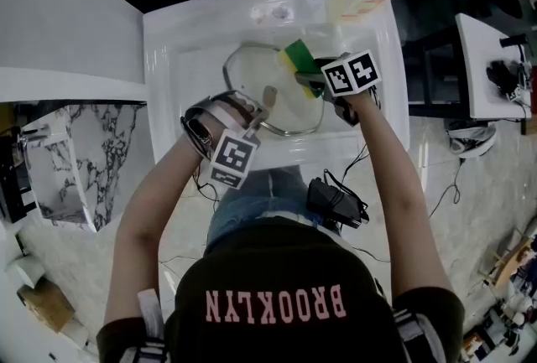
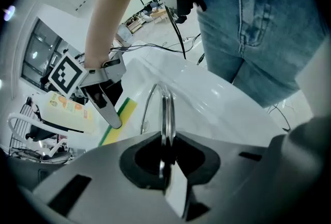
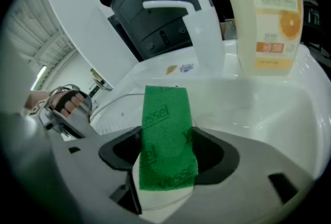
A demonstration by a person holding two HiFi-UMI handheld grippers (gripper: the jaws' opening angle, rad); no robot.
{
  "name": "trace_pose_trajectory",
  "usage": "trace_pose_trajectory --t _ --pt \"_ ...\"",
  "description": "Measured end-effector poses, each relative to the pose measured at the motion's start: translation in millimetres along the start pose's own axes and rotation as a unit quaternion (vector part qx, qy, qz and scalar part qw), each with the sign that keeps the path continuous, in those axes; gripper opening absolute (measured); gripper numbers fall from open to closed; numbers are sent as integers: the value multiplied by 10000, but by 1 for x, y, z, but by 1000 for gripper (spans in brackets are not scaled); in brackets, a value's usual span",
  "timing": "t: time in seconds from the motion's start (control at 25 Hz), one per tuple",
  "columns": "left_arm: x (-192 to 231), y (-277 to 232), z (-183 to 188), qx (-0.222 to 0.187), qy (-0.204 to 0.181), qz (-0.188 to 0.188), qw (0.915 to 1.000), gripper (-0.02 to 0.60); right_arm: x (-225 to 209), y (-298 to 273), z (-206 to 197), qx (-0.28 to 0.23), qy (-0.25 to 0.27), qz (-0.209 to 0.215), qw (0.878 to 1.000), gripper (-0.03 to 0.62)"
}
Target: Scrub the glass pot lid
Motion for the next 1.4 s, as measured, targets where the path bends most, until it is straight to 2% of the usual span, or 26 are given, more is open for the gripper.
trace_pose_trajectory --t 0.16,0.24,0.4,0.52,0.72,0.88,1.04,1.2,1.28,1.4 --pt "0 0 0 40 -40 183 9998 35 35 19 4 -413 159 554 9975 287" --pt "-1 0 0 57 -48 298 9995 35 59 22 1 -419 418 791 9951 287" --pt "-1 -1 1 180 -129 558 9982 35 85 11 -9 -113 1127 536 9921 287" --pt "0 0 2 240 -128 645 9975 35 93 -2 -12 43 1432 414 9888 287" --pt "-1 4 7 105 86 534 9985 40 102 -20 -9 95 1623 557 9851 287" --pt "0 2 3 204 -61 605 9979 40 105 -29 -5 200 1881 710 9794 287" --pt "-1 2 3 180 -34 575 9982 40 107 -38 -1 287 2103 1027 9718 287" --pt "-1 0 1 277 -191 569 9978 40 107 -46 -1 493 2324 1616 9578 287" --pt "-1 0 1 273 -202 529 9980 40 106 -52 -2 602 2254 1908 9535 285" --pt "-1 -1 0 286 -206 464 9983 38 106 -60 -2 622 2030 2145 9534 285"
Point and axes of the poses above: the fingertips, and each gripper's own axes: y backward along the fingers, x to its left, z out of its top, the point moved 4 cm from there along y, backward along the fingers, and after that the axes turned 4 degrees about x, right-handed, at the moved point
